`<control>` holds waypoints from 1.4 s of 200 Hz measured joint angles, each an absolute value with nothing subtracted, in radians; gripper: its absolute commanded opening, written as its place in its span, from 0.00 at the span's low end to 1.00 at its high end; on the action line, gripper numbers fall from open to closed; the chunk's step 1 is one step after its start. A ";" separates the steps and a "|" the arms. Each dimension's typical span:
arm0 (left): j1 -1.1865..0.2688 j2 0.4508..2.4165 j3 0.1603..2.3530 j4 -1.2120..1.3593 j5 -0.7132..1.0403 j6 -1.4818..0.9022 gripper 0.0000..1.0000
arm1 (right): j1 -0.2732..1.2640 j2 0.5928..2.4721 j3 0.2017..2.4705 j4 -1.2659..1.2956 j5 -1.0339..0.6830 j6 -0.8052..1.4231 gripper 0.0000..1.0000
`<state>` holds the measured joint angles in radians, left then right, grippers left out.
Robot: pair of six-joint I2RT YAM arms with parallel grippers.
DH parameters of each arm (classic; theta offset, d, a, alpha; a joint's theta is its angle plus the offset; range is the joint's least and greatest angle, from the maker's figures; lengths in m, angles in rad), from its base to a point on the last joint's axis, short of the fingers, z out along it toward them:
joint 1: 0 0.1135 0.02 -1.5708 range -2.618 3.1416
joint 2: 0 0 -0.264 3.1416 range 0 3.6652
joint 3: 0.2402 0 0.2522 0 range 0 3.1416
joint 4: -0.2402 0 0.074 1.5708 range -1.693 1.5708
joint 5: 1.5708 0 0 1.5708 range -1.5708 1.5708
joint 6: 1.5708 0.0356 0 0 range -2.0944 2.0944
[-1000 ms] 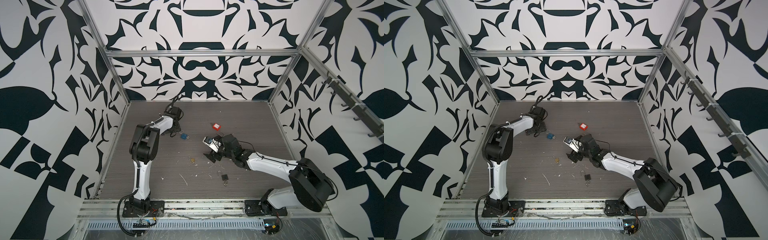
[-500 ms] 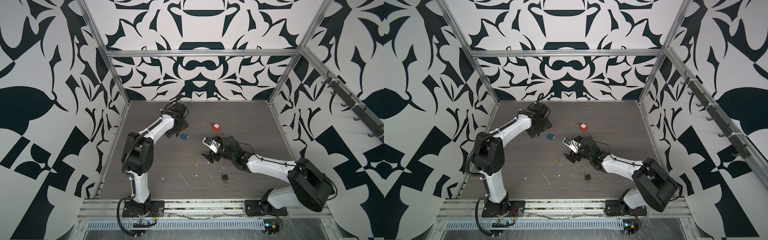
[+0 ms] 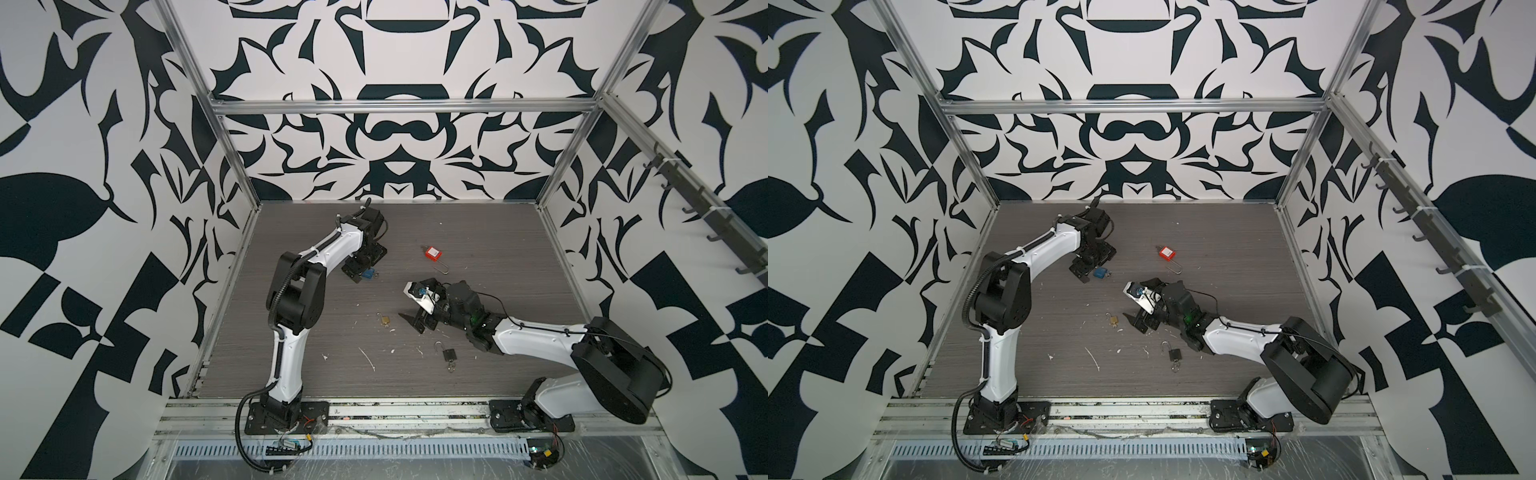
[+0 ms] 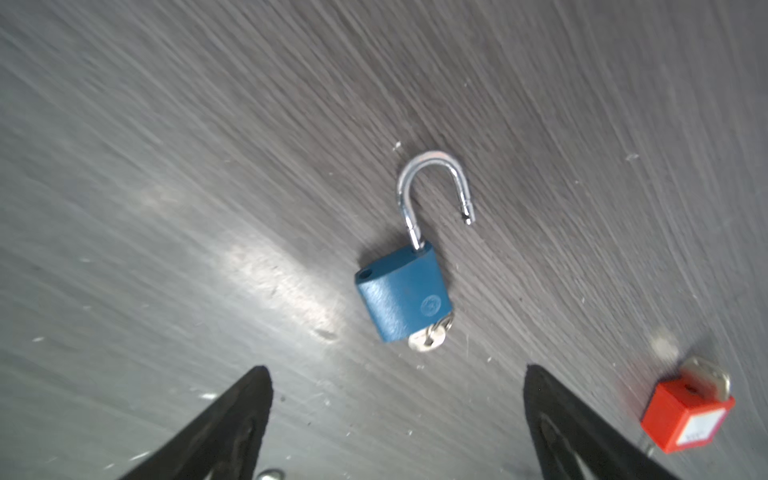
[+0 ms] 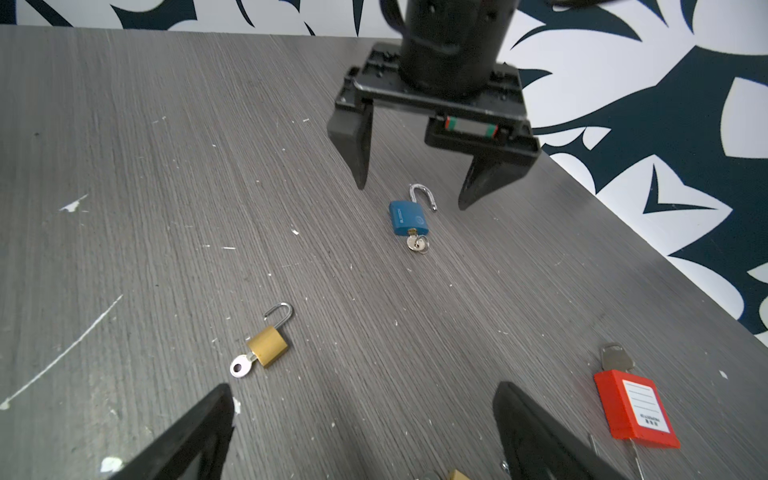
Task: Lock with the key
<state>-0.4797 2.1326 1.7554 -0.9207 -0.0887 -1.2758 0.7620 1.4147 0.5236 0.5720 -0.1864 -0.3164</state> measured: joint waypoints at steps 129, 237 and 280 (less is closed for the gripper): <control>-0.485 2.331 2.000 -1.091 -0.157 -1.405 0.86 | 0.776 1.428 0.508 0.612 -0.186 -0.314 0.99; -0.504 2.405 2.079 -1.167 -0.161 -1.447 0.73 | 0.781 1.428 0.506 0.618 -0.178 -0.317 1.00; -0.505 2.405 2.079 -1.173 -0.161 -1.456 0.62 | 0.781 1.428 0.506 0.618 -0.175 -0.321 1.00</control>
<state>-0.5045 2.4054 2.0792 -1.1732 -0.1608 -1.4555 0.7807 1.4284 0.5056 0.6178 -0.1753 -0.3206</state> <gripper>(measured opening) 0.649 0.994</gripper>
